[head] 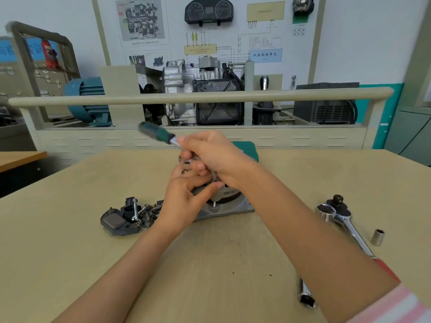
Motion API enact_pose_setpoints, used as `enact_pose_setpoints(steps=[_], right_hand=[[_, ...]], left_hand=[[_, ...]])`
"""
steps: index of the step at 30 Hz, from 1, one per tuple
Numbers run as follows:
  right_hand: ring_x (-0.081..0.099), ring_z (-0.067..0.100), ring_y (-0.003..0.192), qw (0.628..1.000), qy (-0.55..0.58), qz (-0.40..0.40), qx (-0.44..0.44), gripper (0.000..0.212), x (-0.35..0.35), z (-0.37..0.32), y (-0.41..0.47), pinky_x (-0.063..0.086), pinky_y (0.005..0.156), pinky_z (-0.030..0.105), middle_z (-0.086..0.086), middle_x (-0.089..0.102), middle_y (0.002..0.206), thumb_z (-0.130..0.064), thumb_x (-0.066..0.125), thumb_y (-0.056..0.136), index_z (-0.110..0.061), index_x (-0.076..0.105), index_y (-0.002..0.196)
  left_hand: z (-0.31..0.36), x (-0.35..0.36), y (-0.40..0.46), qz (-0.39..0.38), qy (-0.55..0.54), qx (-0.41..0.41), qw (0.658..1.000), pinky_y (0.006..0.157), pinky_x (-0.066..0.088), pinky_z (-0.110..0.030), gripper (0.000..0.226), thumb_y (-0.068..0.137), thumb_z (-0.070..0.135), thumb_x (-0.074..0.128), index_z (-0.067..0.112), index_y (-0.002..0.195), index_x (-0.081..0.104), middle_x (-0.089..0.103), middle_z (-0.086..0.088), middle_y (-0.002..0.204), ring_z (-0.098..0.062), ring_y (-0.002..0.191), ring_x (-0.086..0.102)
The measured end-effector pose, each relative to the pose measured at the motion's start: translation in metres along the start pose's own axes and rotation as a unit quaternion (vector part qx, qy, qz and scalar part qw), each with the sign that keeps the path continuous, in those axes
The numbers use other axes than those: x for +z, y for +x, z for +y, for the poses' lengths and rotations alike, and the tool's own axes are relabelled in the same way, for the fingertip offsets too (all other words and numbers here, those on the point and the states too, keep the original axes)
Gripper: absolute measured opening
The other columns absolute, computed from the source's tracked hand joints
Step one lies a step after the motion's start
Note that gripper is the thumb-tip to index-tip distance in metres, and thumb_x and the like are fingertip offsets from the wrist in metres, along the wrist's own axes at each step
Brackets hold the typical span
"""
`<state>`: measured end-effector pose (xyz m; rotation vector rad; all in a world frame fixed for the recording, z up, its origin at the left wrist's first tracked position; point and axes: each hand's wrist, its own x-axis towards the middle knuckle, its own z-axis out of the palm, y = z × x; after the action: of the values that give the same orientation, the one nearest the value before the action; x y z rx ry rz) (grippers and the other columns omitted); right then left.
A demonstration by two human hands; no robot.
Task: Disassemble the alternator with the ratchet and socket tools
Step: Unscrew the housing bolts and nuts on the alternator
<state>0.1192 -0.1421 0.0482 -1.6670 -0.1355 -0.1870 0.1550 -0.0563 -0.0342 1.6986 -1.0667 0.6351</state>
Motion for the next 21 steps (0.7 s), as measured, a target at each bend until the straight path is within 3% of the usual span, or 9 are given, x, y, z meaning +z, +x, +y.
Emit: enact_pose_setpoints(steps=[1, 3, 6, 8, 9, 12, 15, 18, 21], right_hand=[[0.036, 0.005, 0.036, 0.995, 0.005, 0.091, -0.035, 0.026, 0.006, 0.004, -0.001, 0.031, 0.036, 0.018, -0.002, 0.046, 0.059, -0.02, 0.049, 0.097, -0.014, 0.053, 0.073], [0.039, 0.013, 0.048, 0.953, 0.047, 0.281, -0.102, 0.033, 0.017, 0.014, -0.001, 0.035, 0.049, 0.026, -0.003, 0.041, 0.056, -0.022, 0.042, 0.1, -0.017, 0.051, 0.069], [0.047, 0.018, 0.064, 0.885, 0.225, 0.4, -0.08, 0.028, 0.019, 0.013, 0.001, 0.04, 0.06, 0.029, -0.002, 0.044, 0.068, -0.019, 0.029, 0.103, -0.01, 0.056, 0.098], [0.047, 0.013, 0.052, 0.858, 0.338, 0.386, -0.017, 0.022, 0.007, 0.004, 0.002, 0.039, 0.047, 0.02, 0.001, 0.046, 0.066, -0.013, 0.028, 0.102, -0.01, 0.049, 0.094], [0.045, 0.011, 0.046, 0.849, 0.377, 0.369, 0.009, 0.02, 0.001, -0.001, 0.001, 0.038, 0.042, 0.019, 0.002, 0.045, 0.063, -0.009, 0.028, 0.099, -0.009, 0.046, 0.091], [0.041, 0.009, 0.036, 0.86, 0.418, 0.291, 0.023, 0.021, -0.006, -0.004, 0.001, 0.033, 0.041, 0.021, 0.001, 0.041, 0.054, -0.006, 0.029, 0.094, -0.009, 0.042, 0.078], [0.031, 0.002, 0.024, 0.911, 0.342, 0.231, -0.009, 0.033, -0.003, 0.004, 0.005, 0.028, 0.035, 0.016, -0.009, 0.035, 0.031, -0.013, 0.027, 0.098, -0.014, 0.034, 0.066], [0.03, 0.004, 0.025, 0.95, 0.26, 0.169, 0.049, 0.035, -0.006, -0.002, 0.008, 0.027, 0.032, 0.01, -0.011, 0.034, 0.032, -0.03, 0.03, 0.102, -0.016, 0.041, 0.072], [0.028, 0.002, 0.026, 0.979, 0.167, 0.036, 0.109, 0.034, -0.014, -0.009, 0.01, 0.025, 0.03, 0.012, -0.011, 0.033, 0.036, -0.035, 0.034, 0.102, -0.016, 0.044, 0.074]], left_hand=[[0.001, 0.0, 0.0, 0.005, 0.013, 0.003, 1.0, 0.087, 0.036, -0.027, 0.026, 0.077, 0.022, 0.065, 0.047, 0.071, 0.064, 0.058, 0.028, 0.067, -0.017, 0.093, 0.047], [0.0, 0.001, 0.0, 0.01, 0.022, 0.0, 1.0, 0.076, 0.035, -0.026, 0.045, 0.072, 0.013, 0.058, 0.051, 0.049, 0.055, 0.055, 0.033, 0.059, -0.014, 0.088, 0.044], [0.0, 0.001, 0.001, -0.005, 0.04, 0.016, 0.999, 0.075, 0.033, -0.03, 0.026, 0.073, 0.019, 0.054, 0.044, 0.065, 0.056, 0.052, 0.041, 0.064, -0.006, 0.087, 0.04], [-0.002, 0.002, 0.002, -0.001, 0.037, 0.01, 0.999, 0.08, 0.033, -0.031, 0.028, 0.076, 0.025, 0.059, 0.047, 0.059, 0.058, 0.055, 0.039, 0.072, -0.004, 0.089, 0.041], [-0.003, 0.002, 0.002, -0.005, 0.039, 0.002, 0.999, 0.083, 0.033, -0.031, 0.019, 0.077, 0.029, 0.059, 0.047, 0.072, 0.064, 0.058, 0.035, 0.08, -0.007, 0.09, 0.043], [-0.004, 0.004, 0.002, -0.003, 0.071, 0.007, 0.997, 0.088, 0.033, -0.031, 0.023, 0.079, 0.036, 0.059, 0.02, 0.084, 0.075, 0.064, 0.021, 0.089, -0.017, 0.091, 0.046], [-0.002, 0.004, 0.002, -0.003, 0.074, -0.004, 0.997, 0.088, 0.033, -0.03, 0.024, 0.078, 0.036, 0.06, 0.017, 0.082, 0.076, 0.063, 0.022, 0.087, -0.017, 0.09, 0.046], [-0.002, 0.003, 0.003, 0.002, 0.068, -0.011, 0.998, 0.09, 0.033, -0.029, 0.017, 0.078, 0.033, 0.065, 0.019, 0.077, 0.074, 0.065, 0.02, 0.085, -0.017, 0.092, 0.049], [-0.003, 0.004, 0.003, 0.008, 0.06, -0.011, 0.998, 0.089, 0.033, -0.03, 0.007, 0.078, 0.033, 0.068, 0.034, 0.072, 0.065, 0.057, 0.03, 0.079, -0.006, 0.09, 0.046]])
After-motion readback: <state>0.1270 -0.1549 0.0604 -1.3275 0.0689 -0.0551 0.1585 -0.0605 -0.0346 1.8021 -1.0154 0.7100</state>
